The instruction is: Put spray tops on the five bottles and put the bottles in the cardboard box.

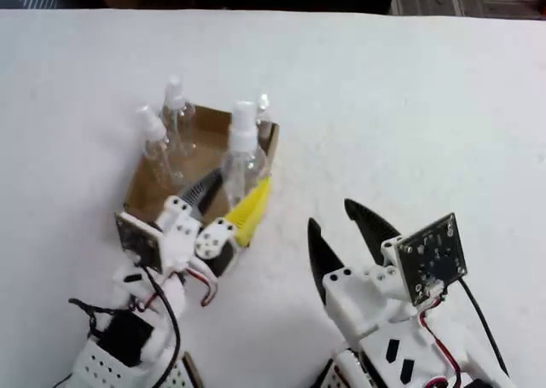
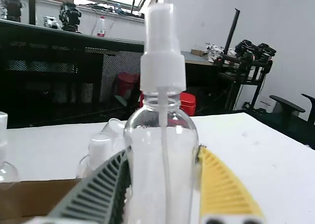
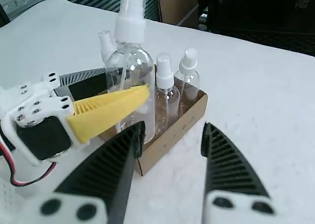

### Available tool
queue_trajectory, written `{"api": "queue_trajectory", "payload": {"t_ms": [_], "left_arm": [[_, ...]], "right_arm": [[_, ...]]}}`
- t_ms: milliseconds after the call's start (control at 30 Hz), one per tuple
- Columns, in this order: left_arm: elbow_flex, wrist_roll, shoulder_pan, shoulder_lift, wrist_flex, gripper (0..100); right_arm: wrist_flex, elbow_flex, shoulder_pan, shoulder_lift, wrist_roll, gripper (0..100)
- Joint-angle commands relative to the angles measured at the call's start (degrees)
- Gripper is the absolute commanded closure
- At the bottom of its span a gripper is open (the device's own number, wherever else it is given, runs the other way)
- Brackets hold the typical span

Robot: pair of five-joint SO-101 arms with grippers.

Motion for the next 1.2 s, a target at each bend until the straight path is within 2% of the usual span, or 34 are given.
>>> {"api": "queue_trajectory", "payload": {"t_ms": [0,100,200,300,400,633,767,1167], "left_arm": [[-8.4,-0.5,-9.0,-0.4,8.0,98],[-14.2,-8.6,-21.6,-0.4,23.2,98],[-17.6,-12.5,-33.3,-0.4,34.1,98],[-17.2,-12.5,-46.9,-0.2,36.0,98],[-13.6,-12.5,-55.2,-0.1,34.7,98],[-1.8,-12.5,-60.6,-0.1,34.5,98],[2.1,-9.7,-62.6,-0.1,34.6,98],[1.3,-9.7,-64.6,2.9,38.3,98]], "right_arm": [[0.0,2.1,0.0,-0.2,-0.4,85.0],[0.0,3.9,1.8,-0.2,-0.2,85.0],[0.0,6.3,4.4,0.2,5.2,85.3],[-1.5,11.7,6.5,0.2,10.7,85.3],[-5.6,17.3,9.0,0.2,12.8,85.4],[-13.2,29.5,10.0,0.2,12.6,85.4],[-15.3,33.4,10.1,0.2,12.6,85.4],[-15.3,34.3,10.2,0.3,12.6,85.4]]}}
